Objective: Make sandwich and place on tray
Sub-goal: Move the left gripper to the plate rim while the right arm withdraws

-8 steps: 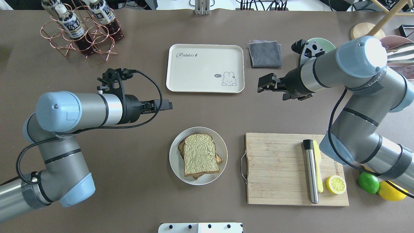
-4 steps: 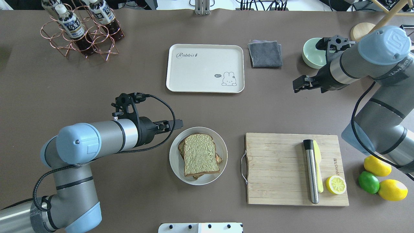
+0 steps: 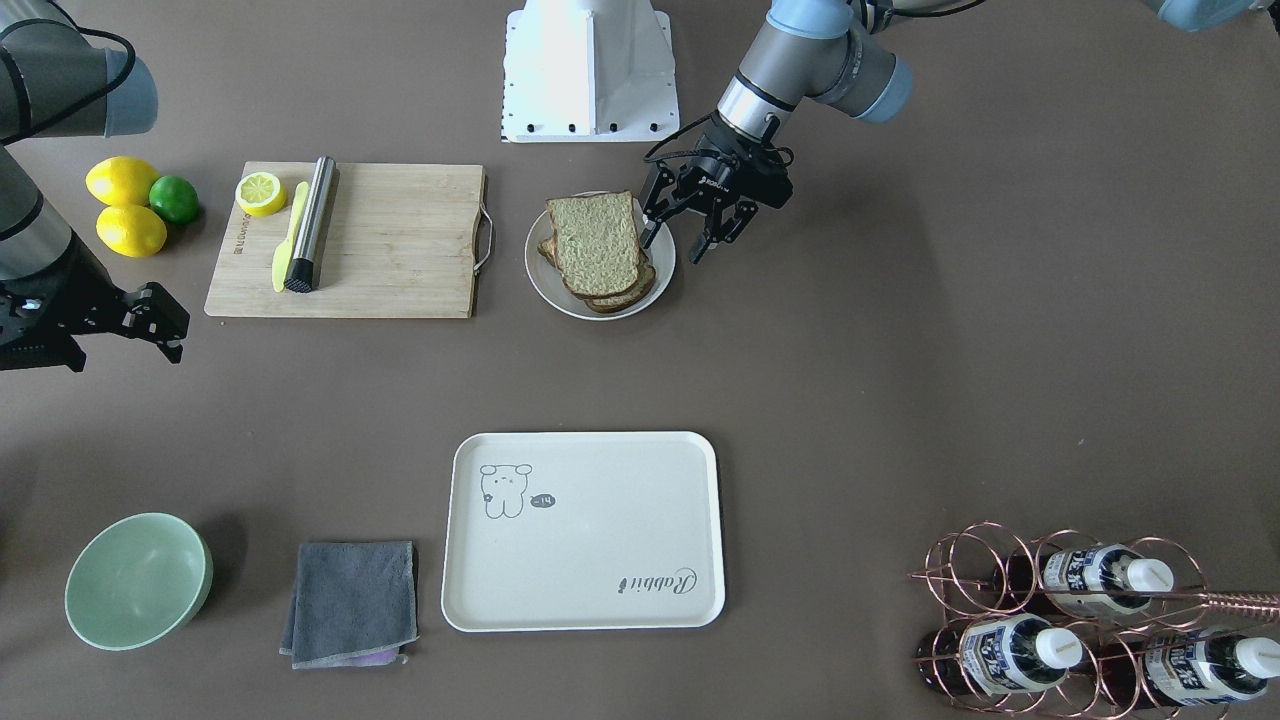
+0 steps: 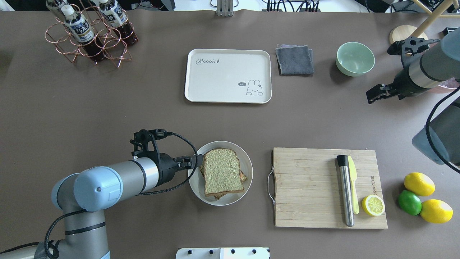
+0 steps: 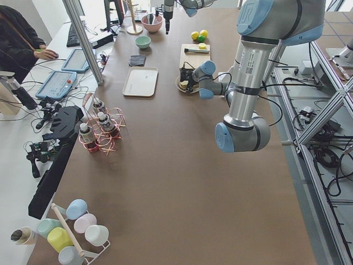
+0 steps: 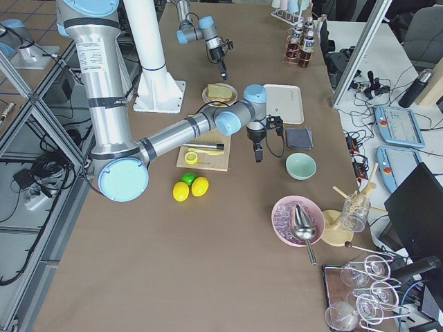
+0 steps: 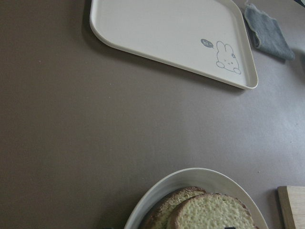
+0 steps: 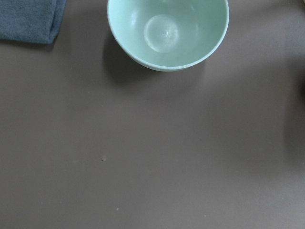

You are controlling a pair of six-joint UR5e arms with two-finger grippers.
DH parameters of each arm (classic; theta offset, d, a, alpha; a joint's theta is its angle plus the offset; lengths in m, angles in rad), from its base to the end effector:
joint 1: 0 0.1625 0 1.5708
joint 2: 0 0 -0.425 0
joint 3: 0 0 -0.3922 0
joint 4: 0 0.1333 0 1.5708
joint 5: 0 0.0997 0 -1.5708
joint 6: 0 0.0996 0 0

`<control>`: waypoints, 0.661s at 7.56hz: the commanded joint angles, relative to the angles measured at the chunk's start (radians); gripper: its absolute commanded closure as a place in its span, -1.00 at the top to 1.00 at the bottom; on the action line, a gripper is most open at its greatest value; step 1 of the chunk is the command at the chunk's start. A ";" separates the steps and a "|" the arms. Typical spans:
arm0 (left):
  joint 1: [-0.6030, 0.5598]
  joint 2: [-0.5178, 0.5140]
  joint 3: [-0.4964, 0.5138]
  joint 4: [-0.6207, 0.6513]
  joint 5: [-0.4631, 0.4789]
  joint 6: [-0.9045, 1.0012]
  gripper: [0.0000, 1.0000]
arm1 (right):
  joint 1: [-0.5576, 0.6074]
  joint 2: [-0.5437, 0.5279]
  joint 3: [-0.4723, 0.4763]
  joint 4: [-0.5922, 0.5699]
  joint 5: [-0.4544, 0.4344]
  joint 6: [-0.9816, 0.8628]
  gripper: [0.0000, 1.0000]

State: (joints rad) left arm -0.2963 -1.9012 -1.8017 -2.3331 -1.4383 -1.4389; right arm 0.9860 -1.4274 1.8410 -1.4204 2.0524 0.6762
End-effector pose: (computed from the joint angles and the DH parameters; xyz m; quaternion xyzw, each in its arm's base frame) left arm 0.5215 -0.3124 0.2832 0.1813 0.5881 -0.1052 0.7812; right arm -0.2317 -0.5078 0.4468 0.0832 -0.3443 -0.0237 0.9348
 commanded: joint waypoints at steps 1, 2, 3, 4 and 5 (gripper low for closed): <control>0.023 0.016 0.005 0.000 0.004 0.002 0.34 | 0.037 -0.025 0.000 0.005 0.029 -0.035 1.00; 0.035 0.017 0.008 0.000 0.004 0.002 0.28 | 0.042 -0.025 -0.002 0.005 0.031 -0.035 1.00; 0.043 0.016 0.022 0.000 0.006 0.003 0.27 | 0.046 -0.024 -0.002 0.005 0.049 -0.035 1.00; 0.045 0.017 0.028 0.000 0.004 0.005 0.24 | 0.051 -0.024 -0.003 0.005 0.049 -0.036 1.00; 0.049 0.016 0.034 0.000 0.004 0.005 0.16 | 0.056 -0.022 -0.011 0.005 0.049 -0.038 1.00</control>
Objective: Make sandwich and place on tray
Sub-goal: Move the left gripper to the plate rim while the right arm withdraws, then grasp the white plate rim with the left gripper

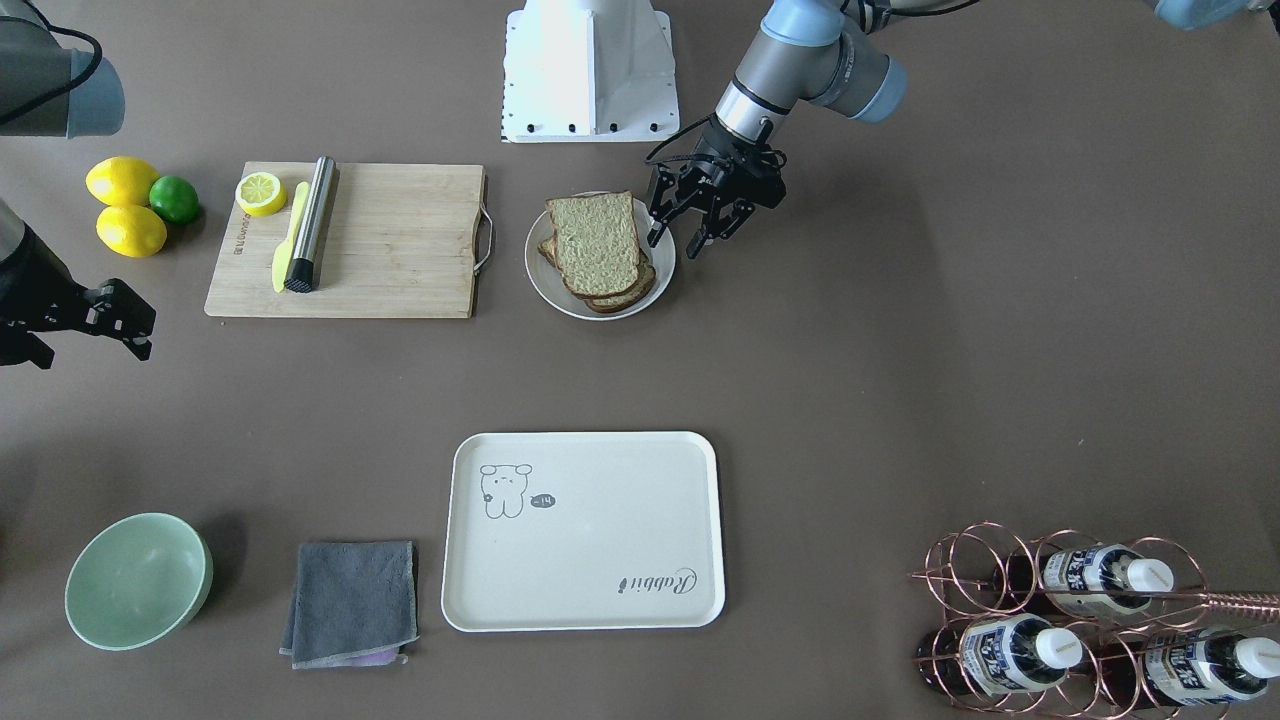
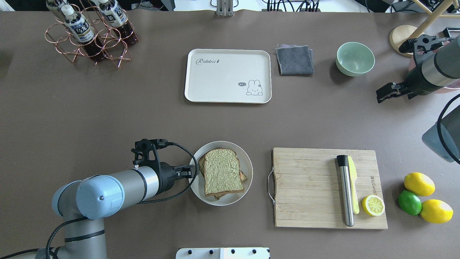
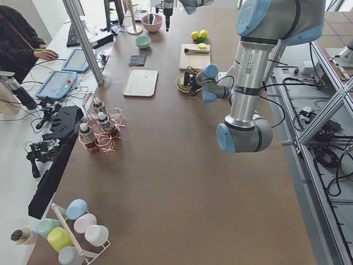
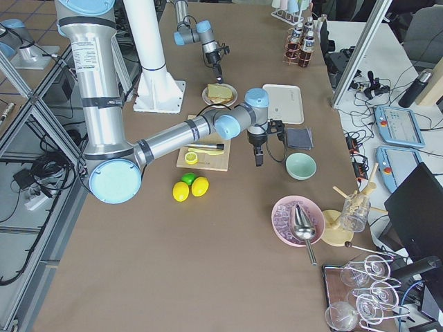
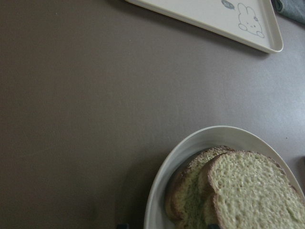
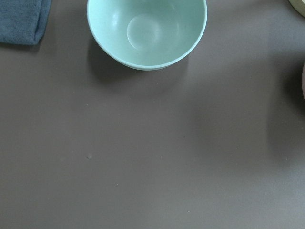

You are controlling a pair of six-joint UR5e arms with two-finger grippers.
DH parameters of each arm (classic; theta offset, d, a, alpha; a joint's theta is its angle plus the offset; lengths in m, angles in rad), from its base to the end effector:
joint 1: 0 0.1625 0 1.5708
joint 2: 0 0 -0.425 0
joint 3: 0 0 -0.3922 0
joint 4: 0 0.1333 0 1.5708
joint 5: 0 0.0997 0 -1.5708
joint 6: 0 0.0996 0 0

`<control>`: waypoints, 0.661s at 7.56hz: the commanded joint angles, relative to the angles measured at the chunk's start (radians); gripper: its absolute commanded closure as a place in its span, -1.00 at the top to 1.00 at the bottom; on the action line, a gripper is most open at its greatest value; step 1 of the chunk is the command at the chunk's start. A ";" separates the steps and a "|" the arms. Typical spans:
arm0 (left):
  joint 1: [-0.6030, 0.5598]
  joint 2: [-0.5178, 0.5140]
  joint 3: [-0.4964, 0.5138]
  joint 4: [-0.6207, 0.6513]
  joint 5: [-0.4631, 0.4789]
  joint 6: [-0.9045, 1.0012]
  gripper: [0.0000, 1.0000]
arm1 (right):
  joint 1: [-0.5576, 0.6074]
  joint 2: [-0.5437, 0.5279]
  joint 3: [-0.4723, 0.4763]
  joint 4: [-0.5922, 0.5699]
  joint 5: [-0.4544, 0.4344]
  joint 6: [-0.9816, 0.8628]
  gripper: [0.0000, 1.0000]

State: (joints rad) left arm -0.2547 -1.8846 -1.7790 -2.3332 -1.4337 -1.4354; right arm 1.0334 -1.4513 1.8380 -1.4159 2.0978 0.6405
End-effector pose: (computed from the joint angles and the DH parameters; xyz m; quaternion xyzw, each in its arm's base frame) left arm 0.5378 -0.2918 0.3034 0.1696 0.5756 -0.0886 0.7950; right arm -0.2068 -0.5097 0.4589 0.0753 -0.3521 -0.0216 0.9327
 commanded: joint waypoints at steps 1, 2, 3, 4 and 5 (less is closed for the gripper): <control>0.017 -0.004 0.013 0.000 -0.002 0.001 0.09 | 0.013 0.006 -0.017 0.000 0.005 -0.002 1.00; 0.018 -0.004 0.015 0.000 -0.002 0.003 0.03 | 0.016 0.009 -0.022 0.000 0.004 -0.002 1.00; 0.020 -0.005 0.022 0.000 -0.002 0.003 0.02 | 0.019 0.011 -0.022 0.000 0.005 -0.004 1.00; 0.020 -0.007 0.026 0.000 -0.004 0.003 0.02 | 0.022 0.011 -0.022 0.000 0.005 -0.004 1.00; 0.020 -0.005 0.027 0.000 -0.004 0.003 0.02 | 0.020 0.012 -0.022 0.000 0.005 -0.002 1.00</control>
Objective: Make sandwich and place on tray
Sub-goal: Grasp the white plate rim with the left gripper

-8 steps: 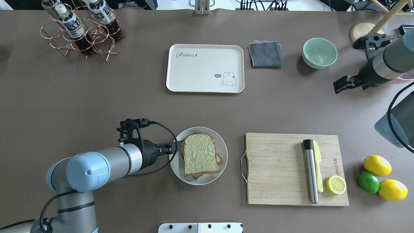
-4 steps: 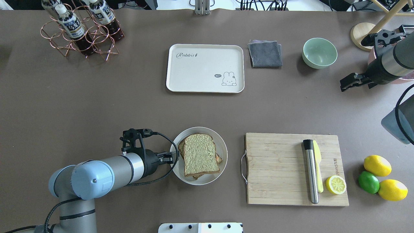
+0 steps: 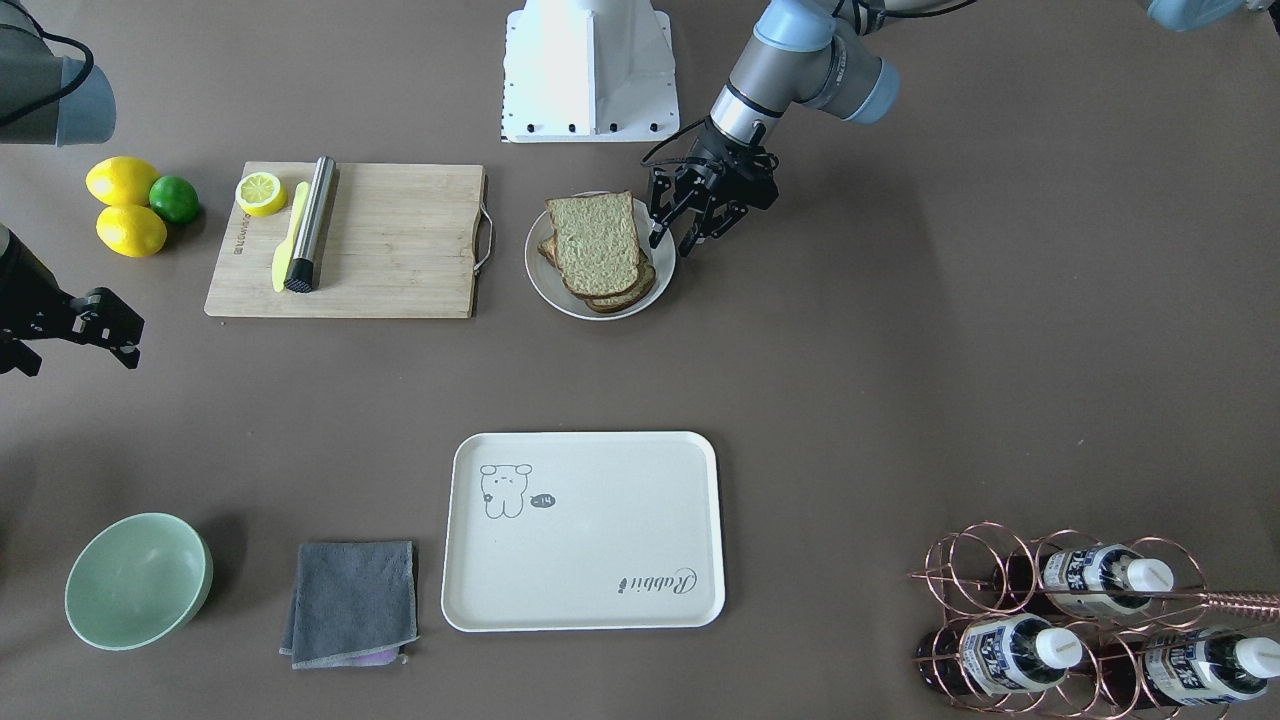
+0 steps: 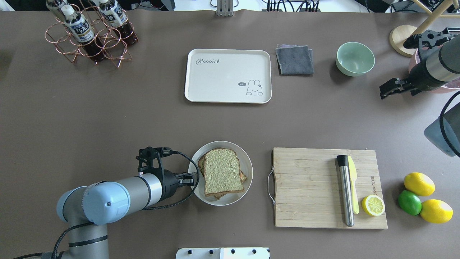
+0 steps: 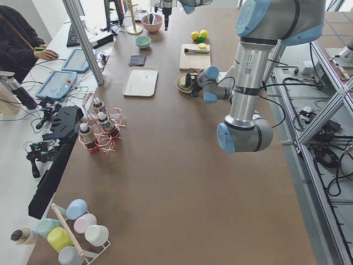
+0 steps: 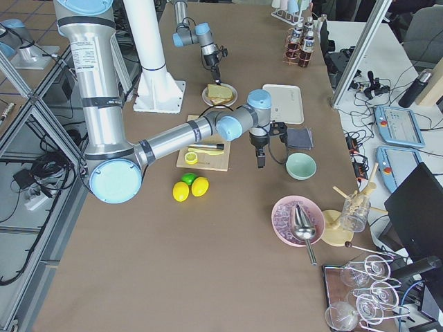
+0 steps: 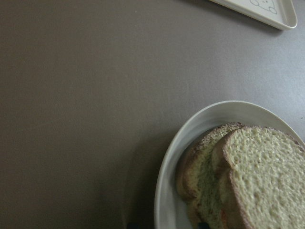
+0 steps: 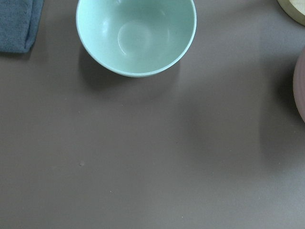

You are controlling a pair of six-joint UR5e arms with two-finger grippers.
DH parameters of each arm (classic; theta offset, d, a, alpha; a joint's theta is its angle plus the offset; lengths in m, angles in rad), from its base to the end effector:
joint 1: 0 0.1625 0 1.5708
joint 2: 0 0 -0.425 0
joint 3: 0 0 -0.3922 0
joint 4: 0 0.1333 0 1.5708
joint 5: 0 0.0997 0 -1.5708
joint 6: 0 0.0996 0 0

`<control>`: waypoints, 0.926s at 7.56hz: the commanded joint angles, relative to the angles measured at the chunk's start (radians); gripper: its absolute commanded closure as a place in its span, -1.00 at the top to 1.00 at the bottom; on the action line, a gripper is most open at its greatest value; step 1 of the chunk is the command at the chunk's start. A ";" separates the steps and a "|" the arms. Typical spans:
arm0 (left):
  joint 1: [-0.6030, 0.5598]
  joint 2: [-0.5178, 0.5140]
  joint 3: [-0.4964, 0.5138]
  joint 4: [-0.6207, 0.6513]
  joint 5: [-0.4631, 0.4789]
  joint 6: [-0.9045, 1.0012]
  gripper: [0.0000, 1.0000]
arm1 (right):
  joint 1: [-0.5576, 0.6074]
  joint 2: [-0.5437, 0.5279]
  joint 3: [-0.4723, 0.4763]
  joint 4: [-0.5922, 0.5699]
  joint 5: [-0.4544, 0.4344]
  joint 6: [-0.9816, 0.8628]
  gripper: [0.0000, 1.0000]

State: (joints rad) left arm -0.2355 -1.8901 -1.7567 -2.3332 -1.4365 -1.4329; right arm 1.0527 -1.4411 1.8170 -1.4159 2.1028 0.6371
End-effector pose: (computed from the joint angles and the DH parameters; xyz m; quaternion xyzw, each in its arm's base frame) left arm 0.5498 -0.2827 0.3105 0.1628 0.5706 -0.0789 0.8011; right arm -0.2001 -0.5181 0.4635 0.0735 -0.3507 -0.0135 0.9335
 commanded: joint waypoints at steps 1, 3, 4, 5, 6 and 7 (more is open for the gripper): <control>0.001 0.000 0.005 0.000 0.001 0.000 0.01 | 0.003 0.002 -0.001 0.002 0.005 0.001 1.00; 0.005 -0.001 0.011 0.000 0.001 -0.001 -0.25 | 0.003 0.002 0.004 0.002 0.006 0.001 1.00; 0.005 -0.003 0.011 0.000 0.002 -0.001 -0.26 | 0.007 0.004 0.005 0.002 0.008 0.001 1.00; 0.005 -0.003 0.013 0.000 0.001 -0.001 -0.27 | 0.007 0.004 0.004 0.002 0.016 0.001 1.00; 0.005 -0.010 0.005 0.000 0.001 -0.001 -0.31 | 0.007 0.004 0.004 0.002 0.019 0.001 1.00; 0.005 -0.011 0.006 0.000 0.001 0.000 -0.48 | 0.012 0.004 0.002 0.002 0.019 0.001 1.00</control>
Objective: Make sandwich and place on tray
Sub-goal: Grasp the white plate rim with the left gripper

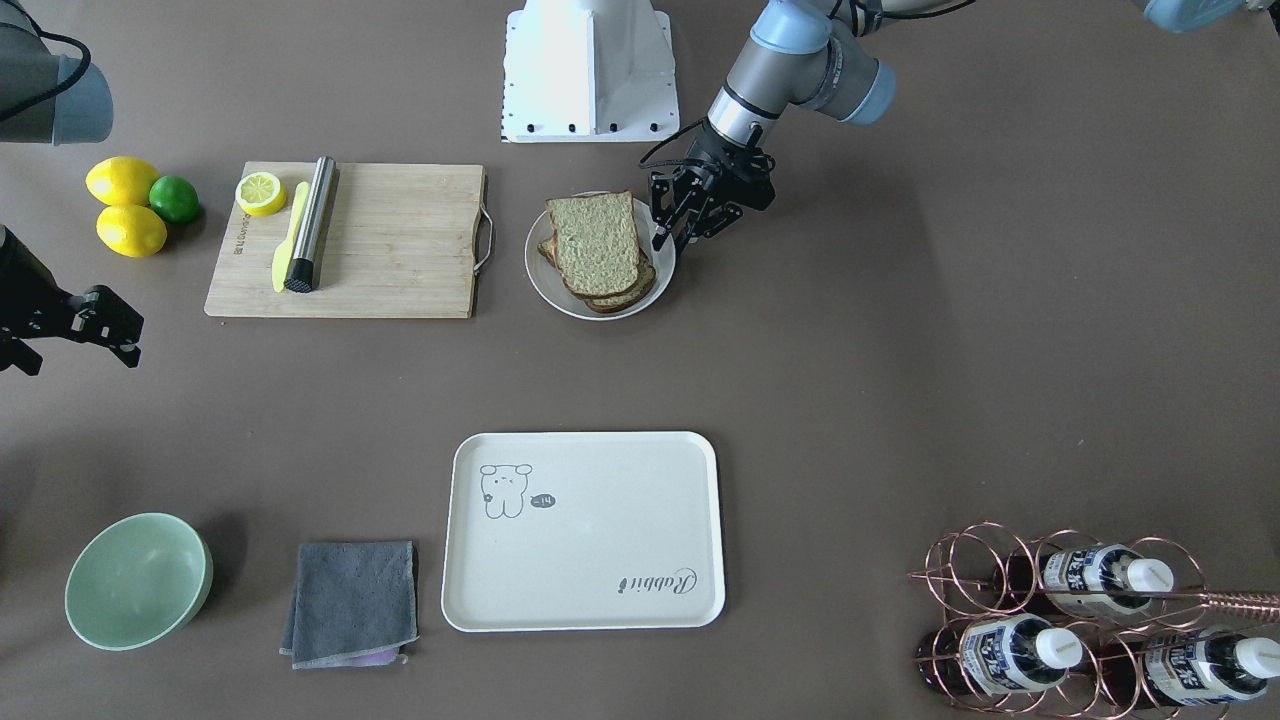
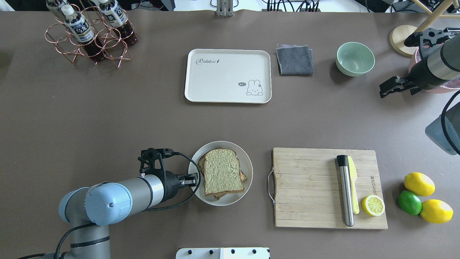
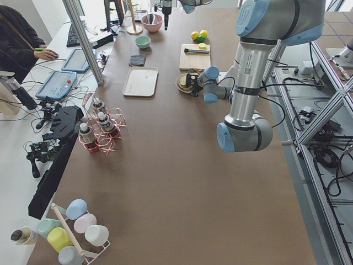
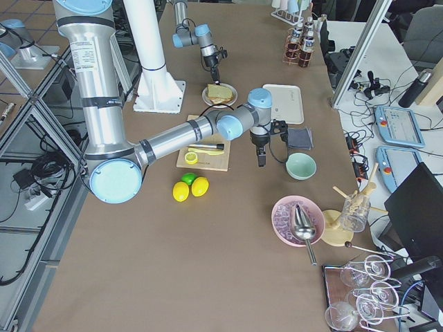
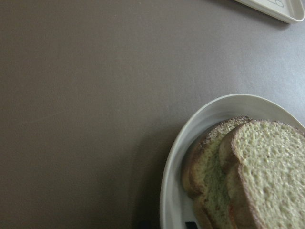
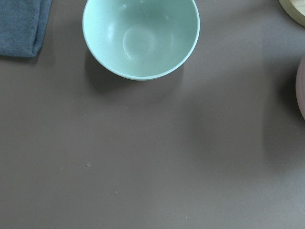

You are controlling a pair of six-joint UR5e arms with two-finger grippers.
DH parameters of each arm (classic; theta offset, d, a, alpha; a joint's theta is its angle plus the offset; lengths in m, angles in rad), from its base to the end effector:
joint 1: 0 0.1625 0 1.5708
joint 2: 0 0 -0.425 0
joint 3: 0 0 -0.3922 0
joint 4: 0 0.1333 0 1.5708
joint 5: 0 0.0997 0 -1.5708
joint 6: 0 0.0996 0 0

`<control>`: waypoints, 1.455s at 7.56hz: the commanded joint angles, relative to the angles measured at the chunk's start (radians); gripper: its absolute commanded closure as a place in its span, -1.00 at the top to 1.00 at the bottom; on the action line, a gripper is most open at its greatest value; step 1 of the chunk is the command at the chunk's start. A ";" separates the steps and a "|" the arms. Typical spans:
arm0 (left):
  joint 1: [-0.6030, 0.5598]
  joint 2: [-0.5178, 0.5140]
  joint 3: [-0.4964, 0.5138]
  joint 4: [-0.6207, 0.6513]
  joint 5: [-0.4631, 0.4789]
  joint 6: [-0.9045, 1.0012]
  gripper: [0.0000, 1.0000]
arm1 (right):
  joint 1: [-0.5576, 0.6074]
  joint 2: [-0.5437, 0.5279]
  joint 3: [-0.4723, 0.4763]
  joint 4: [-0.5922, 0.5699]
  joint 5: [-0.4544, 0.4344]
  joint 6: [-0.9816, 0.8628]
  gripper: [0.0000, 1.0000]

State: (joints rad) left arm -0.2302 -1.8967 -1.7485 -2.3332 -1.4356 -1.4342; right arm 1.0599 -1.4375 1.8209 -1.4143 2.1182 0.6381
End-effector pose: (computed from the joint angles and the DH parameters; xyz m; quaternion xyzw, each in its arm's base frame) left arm 0.5542 -0.2806 0.3104 0.1612 0.5704 -0.0775 0.8017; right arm -0.1976 -0.5191 0.4587 0.0740 -0.3582 -0.0130 0.9306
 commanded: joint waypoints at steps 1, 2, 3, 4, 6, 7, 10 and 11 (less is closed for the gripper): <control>0.000 -0.004 -0.002 0.000 0.000 0.000 -0.79 | 0.011 0.000 0.001 0.000 0.005 0.000 1.00; 0.000 -0.004 0.000 0.000 0.000 0.001 -1.00 | 0.015 0.000 0.000 0.000 0.005 0.000 1.00; 0.000 -0.005 -0.002 0.000 0.000 0.000 -1.00 | 0.017 0.000 0.000 0.000 0.011 0.000 1.00; -0.001 -0.005 0.000 0.000 -0.002 0.001 -1.00 | 0.017 0.000 0.001 0.000 0.016 0.002 1.00; -0.004 -0.007 -0.002 0.003 -0.003 0.001 -1.00 | 0.017 -0.001 -0.002 0.000 0.016 0.002 1.00; -0.011 -0.005 -0.002 0.005 -0.005 0.001 -1.00 | 0.017 -0.001 -0.002 0.000 0.016 0.002 1.00; -0.027 -0.036 -0.051 0.162 -0.011 0.001 -1.00 | 0.017 -0.003 -0.003 0.000 0.017 0.002 1.00; -0.034 -0.063 -0.077 0.245 -0.012 0.001 -1.00 | 0.017 -0.003 -0.003 0.000 0.017 0.002 1.00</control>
State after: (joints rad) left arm -0.2524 -1.9230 -1.7840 -2.2158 -1.4443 -1.4328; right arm 1.0769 -1.4397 1.8185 -1.4143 2.1352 0.6396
